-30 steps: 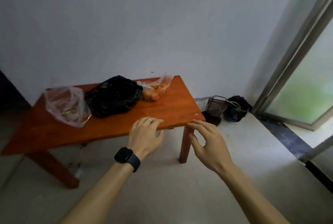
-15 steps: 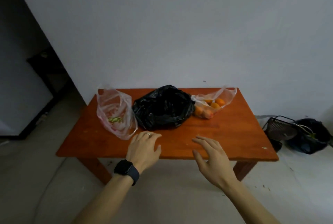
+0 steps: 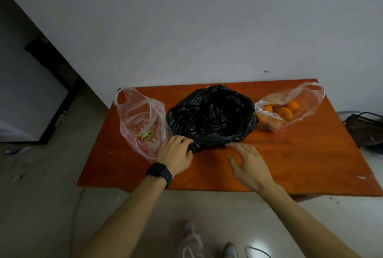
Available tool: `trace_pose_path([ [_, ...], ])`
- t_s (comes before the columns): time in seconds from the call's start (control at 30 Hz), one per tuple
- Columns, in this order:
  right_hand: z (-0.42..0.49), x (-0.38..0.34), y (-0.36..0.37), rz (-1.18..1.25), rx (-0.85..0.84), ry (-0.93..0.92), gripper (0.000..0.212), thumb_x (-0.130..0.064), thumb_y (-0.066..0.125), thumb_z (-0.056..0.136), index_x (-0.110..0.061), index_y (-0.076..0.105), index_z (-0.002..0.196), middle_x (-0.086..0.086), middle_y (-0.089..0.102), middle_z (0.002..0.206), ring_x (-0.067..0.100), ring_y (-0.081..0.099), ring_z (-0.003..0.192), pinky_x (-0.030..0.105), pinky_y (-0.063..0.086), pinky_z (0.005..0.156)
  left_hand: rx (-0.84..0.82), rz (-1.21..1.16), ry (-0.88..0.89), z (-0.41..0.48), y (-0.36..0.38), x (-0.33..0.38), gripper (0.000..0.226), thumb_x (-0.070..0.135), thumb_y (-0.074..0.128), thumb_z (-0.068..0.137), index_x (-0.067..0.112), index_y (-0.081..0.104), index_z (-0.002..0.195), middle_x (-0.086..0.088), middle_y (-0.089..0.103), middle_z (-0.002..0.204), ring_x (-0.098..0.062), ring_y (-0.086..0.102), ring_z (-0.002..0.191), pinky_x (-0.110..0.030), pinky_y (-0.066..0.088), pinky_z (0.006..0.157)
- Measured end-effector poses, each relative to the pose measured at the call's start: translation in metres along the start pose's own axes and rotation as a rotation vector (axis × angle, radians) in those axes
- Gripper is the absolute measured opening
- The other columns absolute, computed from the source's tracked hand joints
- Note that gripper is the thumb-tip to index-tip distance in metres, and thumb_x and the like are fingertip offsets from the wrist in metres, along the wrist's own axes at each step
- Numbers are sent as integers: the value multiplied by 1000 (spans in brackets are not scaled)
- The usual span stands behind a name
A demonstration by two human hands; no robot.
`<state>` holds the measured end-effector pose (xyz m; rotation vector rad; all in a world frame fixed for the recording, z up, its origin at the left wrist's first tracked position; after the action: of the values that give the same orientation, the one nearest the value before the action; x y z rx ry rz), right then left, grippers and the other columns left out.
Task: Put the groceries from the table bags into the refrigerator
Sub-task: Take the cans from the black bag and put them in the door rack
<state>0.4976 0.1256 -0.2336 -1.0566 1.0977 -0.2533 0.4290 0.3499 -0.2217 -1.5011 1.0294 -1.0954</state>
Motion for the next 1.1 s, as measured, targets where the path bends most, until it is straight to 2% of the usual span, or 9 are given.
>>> trace_pose_path([
  [0.17, 47, -2, 35, -79, -17, 107, 43, -43, 46, 101, -26, 53, 140, -3, 56, 140, 20, 38, 137, 38, 38, 109, -86, 144, 205, 66, 20, -18, 46, 33, 42, 102, 25, 40, 147, -3, 34, 156, -23, 22, 147, -43, 18, 120],
  [0.37, 96, 1, 91, -165, -182, 402, 54, -63, 17, 100, -47, 28, 151, -7, 31, 160, 21, 8, 152, 55, 2, 120, -204, 425, 648, 149, 46, -15, 50, 28, 40, 103, 19, 32, 151, -7, 20, 163, -26, 5, 152, -49, 3, 123],
  [0.47, 115, 1, 119, -129, -242, 492, 54, -65, 13, 100, -49, 38, 145, -10, 30, 159, 22, 4, 152, 63, -11, 115, -261, 609, 808, 185, 59, -20, 49, 33, 35, 105, 17, 33, 151, -9, 24, 162, -28, 5, 152, -52, 0, 122],
  [0.63, 129, 8, 145, -96, -210, 533, 55, -59, 22, 102, -35, 68, 120, -6, 47, 145, 21, 17, 148, 63, -7, 117, -262, 727, 724, 251, 52, -67, 56, 40, 52, 91, 17, 42, 142, -13, 50, 141, -35, 33, 137, -47, 14, 117],
  [0.73, 142, 13, 151, -112, -169, 502, 55, -62, 30, 100, -29, 72, 113, -2, 50, 142, 22, 25, 144, 55, 3, 121, -346, 713, 707, 271, 54, -95, 80, 54, 58, 80, 23, 32, 149, -10, 45, 145, -32, 40, 132, -46, 20, 113],
  [0.8, 154, 13, 157, -104, -195, 511, 53, -63, 33, 98, -30, 72, 112, -3, 53, 137, 22, 36, 137, 51, 9, 121, -418, 688, 663, 277, 60, -110, 89, 53, 61, 78, 27, 20, 153, -9, 37, 150, -33, 47, 125, -43, 29, 105],
  [0.9, 167, 11, 167, -74, -258, 561, 54, -62, 27, 97, -30, 70, 96, -6, 64, 108, 21, 54, 115, 51, 18, 114, -500, 599, 562, 289, 66, -134, 95, 50, 65, 77, 32, 13, 153, -9, 33, 151, -34, 54, 118, -39, 41, 92],
  [0.97, 170, 11, 174, -70, -282, 590, 56, -60, 26, 99, -27, 69, 88, -5, 64, 98, 21, 56, 110, 52, 20, 110, -503, 542, 545, 296, 66, -144, 95, 53, 64, 77, 31, 13, 153, -9, 38, 148, -33, 54, 120, -39, 44, 92],
  [1.1, 174, 9, 180, -131, -295, 622, 52, -54, 28, 101, -27, 72, 95, -3, 62, 114, 24, 49, 119, 53, 20, 111, -420, 586, 578, 302, 58, -144, 79, 55, 56, 85, 22, 29, 151, -10, 35, 151, -28, 45, 129, -39, 41, 96],
])
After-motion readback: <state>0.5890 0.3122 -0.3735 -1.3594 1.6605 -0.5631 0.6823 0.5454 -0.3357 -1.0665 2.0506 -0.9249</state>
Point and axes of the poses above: each hand's wrist, its own z-axis towards the middle knuckle, its own y-axis out of the palm, x = y × z, the point moved 5 cm from there along z, towards the middle knuckle
